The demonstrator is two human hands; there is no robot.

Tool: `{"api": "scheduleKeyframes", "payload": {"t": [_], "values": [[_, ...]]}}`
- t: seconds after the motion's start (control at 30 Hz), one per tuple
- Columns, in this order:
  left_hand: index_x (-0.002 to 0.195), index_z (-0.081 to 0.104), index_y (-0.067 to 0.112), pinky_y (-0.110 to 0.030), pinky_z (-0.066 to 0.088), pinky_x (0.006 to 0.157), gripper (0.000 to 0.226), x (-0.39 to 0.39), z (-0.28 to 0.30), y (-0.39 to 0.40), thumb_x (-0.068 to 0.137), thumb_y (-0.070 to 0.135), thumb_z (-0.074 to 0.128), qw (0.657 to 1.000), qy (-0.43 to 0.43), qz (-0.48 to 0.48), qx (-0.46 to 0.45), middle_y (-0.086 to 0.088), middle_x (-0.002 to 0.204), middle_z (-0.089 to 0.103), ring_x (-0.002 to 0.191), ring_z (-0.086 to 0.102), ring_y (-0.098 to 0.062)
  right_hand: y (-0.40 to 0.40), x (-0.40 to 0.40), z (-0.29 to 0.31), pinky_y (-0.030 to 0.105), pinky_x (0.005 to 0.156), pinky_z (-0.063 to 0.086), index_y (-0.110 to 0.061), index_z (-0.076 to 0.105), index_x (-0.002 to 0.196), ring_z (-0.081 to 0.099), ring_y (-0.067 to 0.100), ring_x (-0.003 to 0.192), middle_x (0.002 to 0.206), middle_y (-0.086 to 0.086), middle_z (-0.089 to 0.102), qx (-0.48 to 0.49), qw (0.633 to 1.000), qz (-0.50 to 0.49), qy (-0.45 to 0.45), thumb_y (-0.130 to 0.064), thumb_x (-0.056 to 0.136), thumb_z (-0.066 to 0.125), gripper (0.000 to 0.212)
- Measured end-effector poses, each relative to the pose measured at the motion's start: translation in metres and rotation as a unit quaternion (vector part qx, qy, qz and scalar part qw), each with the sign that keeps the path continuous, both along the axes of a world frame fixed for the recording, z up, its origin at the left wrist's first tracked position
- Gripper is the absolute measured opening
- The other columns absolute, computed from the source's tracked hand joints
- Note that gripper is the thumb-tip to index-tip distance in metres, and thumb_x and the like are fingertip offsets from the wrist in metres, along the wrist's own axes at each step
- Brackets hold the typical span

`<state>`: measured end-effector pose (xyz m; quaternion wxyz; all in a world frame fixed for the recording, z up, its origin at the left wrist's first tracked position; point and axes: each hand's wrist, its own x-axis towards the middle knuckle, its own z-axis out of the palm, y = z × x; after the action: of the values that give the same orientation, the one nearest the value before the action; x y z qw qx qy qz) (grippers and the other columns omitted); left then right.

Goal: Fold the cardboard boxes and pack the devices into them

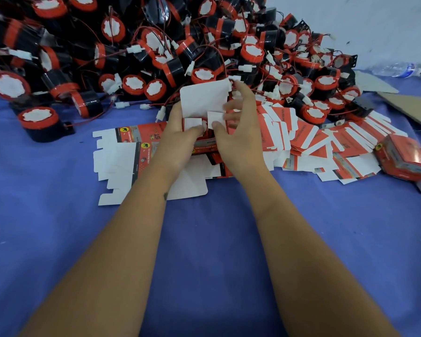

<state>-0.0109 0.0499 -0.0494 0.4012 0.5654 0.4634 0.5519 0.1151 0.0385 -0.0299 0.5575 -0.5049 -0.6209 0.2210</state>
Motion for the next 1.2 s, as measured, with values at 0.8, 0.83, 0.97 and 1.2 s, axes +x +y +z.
{"api": "scheduleKeyframes", "payload": {"t": [0.8,0.83,0.97,1.2], "values": [[0.143,0.05,0.029,-0.017,0.039,0.109,0.043,-0.015,0.004,-0.003,0.102,0.017,0.052,0.996,0.078,-0.03,-0.037,0.015,0.159,0.026,0.122,0.043,0.017,0.005,0.018,-0.003,0.021,0.101,0.043,-0.023,0.068,0.121,0.051,0.004,0.123,0.14,-0.009,0.053,-0.068,0.991,0.092,-0.065,-0.015,0.093,0.064,0.029],[0.145,0.047,0.03,-0.007,0.039,0.1,0.044,-0.014,0.003,-0.003,0.103,0.02,0.053,0.993,0.118,-0.028,-0.016,0.014,0.161,0.022,0.115,0.044,0.024,0.005,0.019,-0.003,0.021,0.102,0.043,-0.025,0.067,0.121,0.05,0.003,0.125,0.142,-0.009,0.051,-0.067,0.991,0.096,-0.065,-0.014,0.092,0.064,0.031],[0.145,0.048,0.034,-0.023,0.038,0.11,0.049,-0.018,0.001,-0.001,0.099,0.02,0.06,0.991,0.134,-0.017,-0.021,0.014,0.163,0.019,0.144,0.03,-0.007,0.005,0.019,-0.004,0.025,0.105,0.044,-0.026,0.066,0.125,0.049,0.004,0.128,0.144,-0.009,0.051,-0.067,0.99,0.098,-0.074,-0.016,0.089,0.071,0.038],[0.146,0.045,0.036,-0.034,0.044,0.108,0.058,-0.023,0.006,0.0,0.097,0.006,0.056,0.991,0.089,-0.066,-0.078,0.018,0.162,0.015,0.145,0.026,-0.009,0.007,0.017,-0.008,0.007,0.095,0.041,-0.025,0.066,0.125,0.053,0.002,0.115,0.139,-0.009,0.055,-0.05,0.992,0.079,-0.079,-0.015,0.09,0.07,0.037]]}}
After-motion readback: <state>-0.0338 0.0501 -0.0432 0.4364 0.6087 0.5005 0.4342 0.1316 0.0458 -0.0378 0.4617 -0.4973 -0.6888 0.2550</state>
